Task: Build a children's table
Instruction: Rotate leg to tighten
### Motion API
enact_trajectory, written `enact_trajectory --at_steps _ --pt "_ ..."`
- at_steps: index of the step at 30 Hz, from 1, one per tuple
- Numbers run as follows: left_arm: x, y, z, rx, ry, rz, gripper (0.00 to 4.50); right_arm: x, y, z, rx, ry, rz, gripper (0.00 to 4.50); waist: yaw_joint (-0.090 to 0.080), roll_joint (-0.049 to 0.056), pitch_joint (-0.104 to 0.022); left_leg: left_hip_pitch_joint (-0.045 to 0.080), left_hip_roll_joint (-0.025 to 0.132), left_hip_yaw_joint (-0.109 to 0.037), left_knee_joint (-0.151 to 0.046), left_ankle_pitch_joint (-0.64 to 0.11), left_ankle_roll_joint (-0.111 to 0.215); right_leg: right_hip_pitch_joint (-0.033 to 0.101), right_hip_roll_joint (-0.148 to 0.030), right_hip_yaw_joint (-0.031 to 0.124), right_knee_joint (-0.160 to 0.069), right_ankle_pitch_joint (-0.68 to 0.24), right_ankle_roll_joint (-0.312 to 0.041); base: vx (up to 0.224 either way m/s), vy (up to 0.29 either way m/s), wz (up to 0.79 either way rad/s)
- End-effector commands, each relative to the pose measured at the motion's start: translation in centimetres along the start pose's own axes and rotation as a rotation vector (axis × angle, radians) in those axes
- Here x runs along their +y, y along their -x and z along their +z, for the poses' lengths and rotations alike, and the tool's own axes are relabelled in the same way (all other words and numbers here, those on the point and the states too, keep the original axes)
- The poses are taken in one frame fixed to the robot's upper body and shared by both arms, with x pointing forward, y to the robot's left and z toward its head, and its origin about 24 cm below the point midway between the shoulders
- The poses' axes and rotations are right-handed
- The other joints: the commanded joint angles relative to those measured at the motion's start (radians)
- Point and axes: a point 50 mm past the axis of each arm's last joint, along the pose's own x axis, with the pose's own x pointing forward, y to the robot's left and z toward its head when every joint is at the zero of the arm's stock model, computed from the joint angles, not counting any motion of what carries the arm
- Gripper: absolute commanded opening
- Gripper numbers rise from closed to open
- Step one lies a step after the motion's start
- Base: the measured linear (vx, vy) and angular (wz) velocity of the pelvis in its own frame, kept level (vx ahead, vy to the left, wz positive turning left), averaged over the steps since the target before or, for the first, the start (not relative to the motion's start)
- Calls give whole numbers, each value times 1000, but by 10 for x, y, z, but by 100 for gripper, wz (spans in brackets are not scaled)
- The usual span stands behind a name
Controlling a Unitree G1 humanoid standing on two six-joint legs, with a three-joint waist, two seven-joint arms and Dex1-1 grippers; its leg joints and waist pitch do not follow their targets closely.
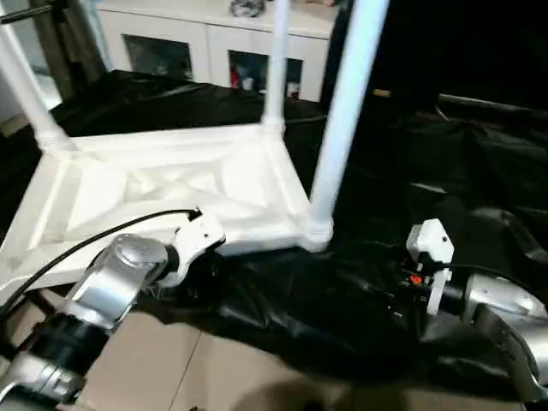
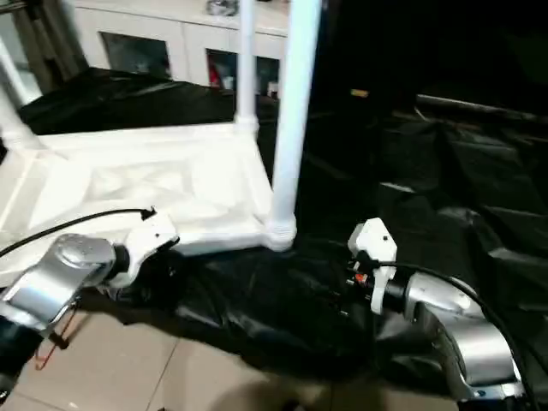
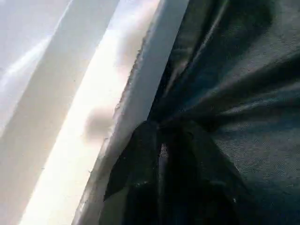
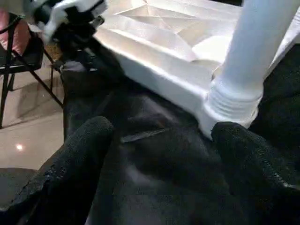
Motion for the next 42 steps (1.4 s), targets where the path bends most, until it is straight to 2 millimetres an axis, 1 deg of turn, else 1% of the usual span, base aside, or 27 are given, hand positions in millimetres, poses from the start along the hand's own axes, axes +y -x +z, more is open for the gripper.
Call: enact_trajectory --at_steps 1,2,3,4,6,7,9,12,14,16,17,18,19,23,25,29,30,31,32,33,34,37,38,39,40,41,42 --pt "3 1 6 -45 -31 94 94 0 0 1 -2 13 -14 390 26 24 -31 -28 81 -20 -190 -809 10 90 -35 86 105 -336 -39 -52 -51 3" --pt "3 2 7 -77 -18 135 94 0 0 0 -4 13 -22 390 27 7 -19 -25 81 -12 -200 -836 15 78 -31 110 126 -351 -34 4 -84 13" --pt "3 2 8 -98 -11 162 94 0 0 0 -4 14 -27 390 25 -37 -11 67 -18 32 -73 -710 9 -34 -18 77 -61 -813 60 4 -84 13" --pt "0 8 17 -244 2 219 94 2 -1 0 -27 -10 -49 390 -5 -62 5 168 -117 81 157 -417 18 -188 -40 -1 -223 -1240 152 29 -98 11" --pt "-4 11 21 -324 31 209 94 3 -1 1 -41 -20 -57 390 -3 -10 -46 53 -38 32 12 -392 67 35 -122 11 -101 -945 126 109 24 -22" --pt "-13 19 25 -427 108 185 94 4 -1 1 -62 -39 -75 390 -9 4 -65 22 9 -5 -27 -422 56 69 -90 3 -50 -669 122 95 59 -29" --pt "-33 42 38 -652 236 99 94 4 -1 6 -120 -80 -144 390 -5 -5 -67 -9 68 -32 -79 -346 63 81 -114 65 15 -258 5 0 0 0" --pt "-31 57 50 -732 343 220 94 -8 -4 15 -206 -111 -301 390 -19 -36 -32 55 -63 39 4 -358 46 -17 -76 -13 -119 -803 106 1 -17 1" --pt "-15 69 65 -800 393 466 94 -17 -12 23 -279 -123 -444 390 -44 -39 -46 -5 -22 13 -16 -355 71 49 -54 -56 -112 -703 193 0 0 0" --pt "-7 74 70 -830 343 618 94 -18 -19 27 -301 -108 -479 390 2 7 -36 11 129 -50 -139 -526 77 57 -79 92 90 -225 -1 0 -45 7" --pt "-6 75 70 -837 336 631 94 -18 -19 27 -303 -104 -482 390 -4 -25 -23 20 92 -21 -125 -568 62 32 -74 112 68 -248 -24 28 -104 26" --pt "-4 75 69 -832 343 672 94 -19 -23 27 -312 -121 -510 390 5 -70 -13 78 -61 49 -10 -472 32 -49 -57 50 -91 -774 96 28 -104 26" --pt "-1 73 64 -788 379 697 94 -20 -27 27 -321 -152 -543 390 -6 -88 -24 92 -105 73 63 -336 58 -77 -80 36 -125 -1086 200 53 -48 15" --pt "2 67 57 -709 405 748 94 -22 -37 18 -265 -185 -618 390 69 -89 -79 30 -97 72 -6 -167 139 32 -70 258 -47 -777 66 66 18 -37" --pt "2 63 52 -672 400 755 94 -21 -43 14 -235 -200 -645 390 125 -102 -65 3 -111 8 128 -197 93 57 -140 437 -81 -657 -251 9 61 -46" --pt "0 58 47 -649 410 757 94 -18 -47 11 -212 -202 -658 390 121 -86 -50 11 -164 -48 138 -211 86 -2 -12 493 -95 -679 -189 -49 189 -41" --pt "0 57 46 -643 414 757 94 -18 -48 10 -208 -204 -659 390 100 -64 -48 55 -162 -48 59 -221 154 -36 55 479 -96 -704 -96 -70 250 -41" --pt "-1 57 44 -638 411 764 94 -17 -50 8 -201 -205 -669 390 49 -10 -25 63 -60 -32 -97 -459 221 -151 134 272 95 -594 -29 -142 291 -39" --pt "-1 56 43 -631 410 774 94 -17 -50 7 -200 -208 -669 390 43 -27 -55 40 18 -5 -132 -528 270 -130 68 140 280 -370 -65 -142 283 -33" --pt "0 56 41 -622 414 784 94 -17 -51 6 -195 -211 -668 390 43 -27 -55 40 18 -5 -132 -528 270 -130 68 140 280 -370 -65 -142 283 -33" --pt "0 55 40 -614 419 791 94 -17 -51 6 -194 -206 -669 390 38 -32 -30 36 9 82 -139 -464 237 -135 33 36 291 -214 -94 -87 270 -23" --pt "1 52 31 -556 398 835 94 -18 -51 4 -185 -218 -681 390 24 -36 -63 71 -31 32 -156 -450 -35 -58 14 21 175 -114 -65 -39 227 -29" --pt "1 52 31 -553 399 837 94 -18 -51 3 -184 -219 -683 390 19 -74 -85 50 -40 22 -110 -320 -281 -3 -83 82 122 -39 -144 6 148 -23" --pt "1 51 29 -547 413 840 94 -18 -51 2 -174 -229 -692 390 44 -78 -87 6 39 -64 47 -98 -297 74 -275 187 90 48 -277 6 148 -23" --pt "0 51 28 -551 432 842 94 -19 -51 2 -169 -235 -706 390 44 -56 -82 -40 118 -127 66 102 -191 127 -252 165 108 148 -330 27 47 -28" --pt "0 51 28 -551 432 842 94 -19 -51 2 -169 -235 -706 390 25 -23 -65 -55 144 -169 -56 175 -173 110 -124 91 189 120 -265 0 0 0" --pt "-1 50 28 -569 446 832 94 -20 -50 -1 -148 -247 -722 390 5 -10 -94 75 122 -195 -44 551 -117 -70 4 87 246 -135 -35 0 0 0"
